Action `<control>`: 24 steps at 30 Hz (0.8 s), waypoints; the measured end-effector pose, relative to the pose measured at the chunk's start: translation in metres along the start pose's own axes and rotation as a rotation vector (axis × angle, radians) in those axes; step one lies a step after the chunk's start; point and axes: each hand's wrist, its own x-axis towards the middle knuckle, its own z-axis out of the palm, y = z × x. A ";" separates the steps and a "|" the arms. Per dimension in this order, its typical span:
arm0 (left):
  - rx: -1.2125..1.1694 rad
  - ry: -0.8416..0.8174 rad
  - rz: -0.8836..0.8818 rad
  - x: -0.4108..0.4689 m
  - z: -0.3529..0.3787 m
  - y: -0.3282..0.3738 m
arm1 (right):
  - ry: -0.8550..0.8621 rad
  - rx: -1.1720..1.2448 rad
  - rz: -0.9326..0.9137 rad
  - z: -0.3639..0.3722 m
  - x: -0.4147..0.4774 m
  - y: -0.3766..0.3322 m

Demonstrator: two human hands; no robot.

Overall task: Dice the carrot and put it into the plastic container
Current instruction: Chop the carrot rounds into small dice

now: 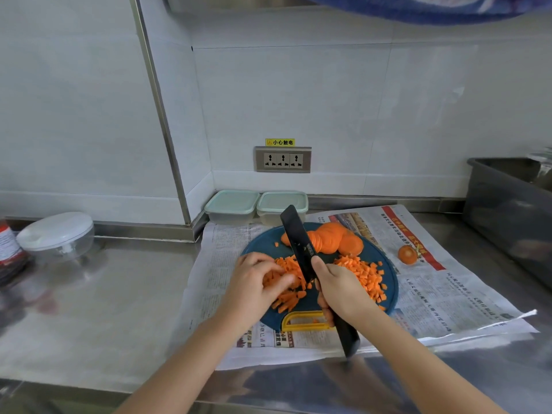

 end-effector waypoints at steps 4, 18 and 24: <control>0.140 -0.135 -0.049 0.035 -0.006 -0.006 | -0.018 0.032 0.018 -0.004 0.000 -0.002; 0.244 -0.610 -0.013 0.080 -0.012 -0.007 | -0.026 0.000 0.022 -0.020 -0.004 0.001; 0.189 -0.603 0.006 0.080 -0.013 -0.008 | -0.023 0.001 0.031 -0.022 -0.005 0.001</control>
